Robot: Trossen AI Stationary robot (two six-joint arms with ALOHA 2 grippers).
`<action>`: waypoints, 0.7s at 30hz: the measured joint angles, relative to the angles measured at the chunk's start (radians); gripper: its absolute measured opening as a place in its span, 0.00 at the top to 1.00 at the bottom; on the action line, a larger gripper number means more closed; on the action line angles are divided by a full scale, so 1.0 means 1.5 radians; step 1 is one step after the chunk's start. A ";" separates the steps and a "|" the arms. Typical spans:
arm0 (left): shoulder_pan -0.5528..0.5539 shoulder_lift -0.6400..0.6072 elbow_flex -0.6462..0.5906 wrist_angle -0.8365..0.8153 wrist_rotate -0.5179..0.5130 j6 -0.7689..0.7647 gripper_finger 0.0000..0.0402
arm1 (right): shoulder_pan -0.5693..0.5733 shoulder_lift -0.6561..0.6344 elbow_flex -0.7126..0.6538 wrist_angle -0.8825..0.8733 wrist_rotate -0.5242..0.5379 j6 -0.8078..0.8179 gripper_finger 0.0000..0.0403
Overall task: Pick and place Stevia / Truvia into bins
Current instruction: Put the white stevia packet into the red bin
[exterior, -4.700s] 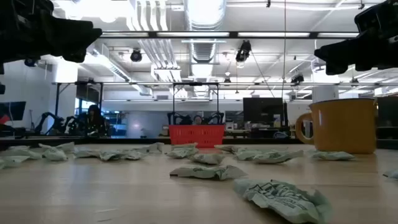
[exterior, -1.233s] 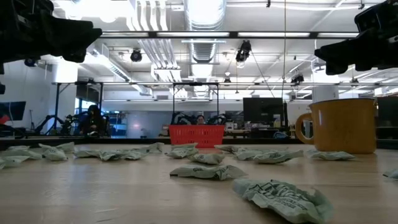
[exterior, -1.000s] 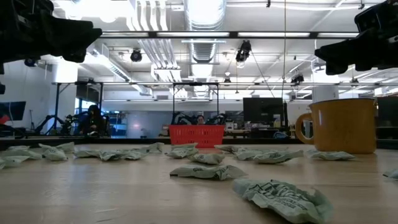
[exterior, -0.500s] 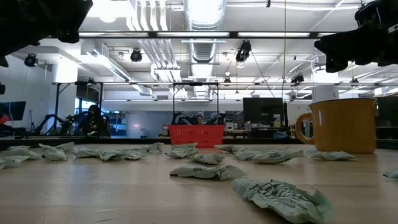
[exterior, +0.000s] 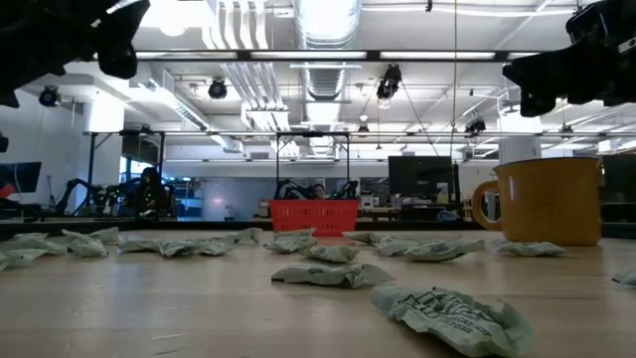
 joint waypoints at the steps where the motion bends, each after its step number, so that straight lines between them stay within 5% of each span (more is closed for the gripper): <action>1: 0.000 0.008 0.001 0.000 0.000 0.000 0.63 | 0.000 0.000 0.000 0.010 0.000 -0.036 0.83; 4: 0.000 0.026 0.002 0.001 0.000 -0.001 0.63 | 0.000 0.000 0.000 0.048 0.000 -0.095 0.83; 14: 0.000 0.070 0.001 0.004 -0.072 -0.086 0.63 | 0.000 0.000 0.000 0.080 -0.001 0.025 0.83; 18: -0.004 0.109 0.000 0.003 0.071 -0.120 0.63 | 0.001 0.000 0.000 0.080 -0.010 0.082 0.83; 21: -0.022 0.170 -0.001 0.019 0.112 -0.082 0.63 | 0.001 0.000 0.000 0.078 -0.056 0.103 0.83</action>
